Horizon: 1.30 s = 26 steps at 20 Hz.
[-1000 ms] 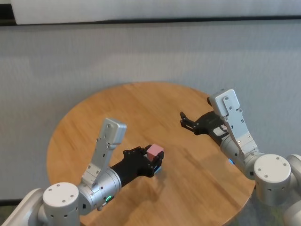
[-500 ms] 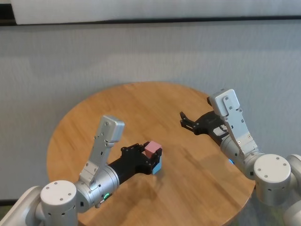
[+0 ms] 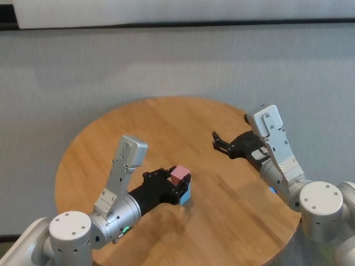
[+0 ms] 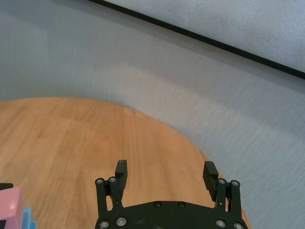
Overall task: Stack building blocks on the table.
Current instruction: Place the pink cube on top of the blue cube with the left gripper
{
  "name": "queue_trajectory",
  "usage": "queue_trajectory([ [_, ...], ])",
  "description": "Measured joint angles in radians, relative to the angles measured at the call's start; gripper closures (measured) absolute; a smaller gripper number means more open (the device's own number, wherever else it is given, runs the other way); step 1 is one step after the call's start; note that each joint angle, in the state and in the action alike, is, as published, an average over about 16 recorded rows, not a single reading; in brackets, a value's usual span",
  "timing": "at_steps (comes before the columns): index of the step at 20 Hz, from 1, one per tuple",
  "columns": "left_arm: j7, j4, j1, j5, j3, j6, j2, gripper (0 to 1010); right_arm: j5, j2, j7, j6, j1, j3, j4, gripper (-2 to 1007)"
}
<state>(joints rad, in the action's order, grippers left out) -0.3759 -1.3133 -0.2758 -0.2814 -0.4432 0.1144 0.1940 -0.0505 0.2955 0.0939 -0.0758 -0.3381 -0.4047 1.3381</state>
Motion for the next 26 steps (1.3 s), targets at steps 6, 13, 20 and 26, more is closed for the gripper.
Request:
queue_trajectory([
  [6,0.006,0.01,-0.008,-0.001,-0.007,-0.004,0.0,604,0.0,0.0,0.0,0.0,0.0,0.0,0.0,0],
  [13,0.013,0.023,-0.015,0.0,-0.009,-0.006,-0.003,604,0.0,0.0,0.0,0.0,0.0,0.0,0.0,0],
  [20,0.017,0.038,-0.022,0.001,-0.007,-0.01,-0.009,604,0.0,0.0,0.0,0.0,0.0,0.0,0.0,0],
  [26,0.018,0.049,-0.025,0.001,-0.005,-0.013,-0.013,604,0.0,0.0,0.0,0.0,0.0,0.0,0.0,0],
])
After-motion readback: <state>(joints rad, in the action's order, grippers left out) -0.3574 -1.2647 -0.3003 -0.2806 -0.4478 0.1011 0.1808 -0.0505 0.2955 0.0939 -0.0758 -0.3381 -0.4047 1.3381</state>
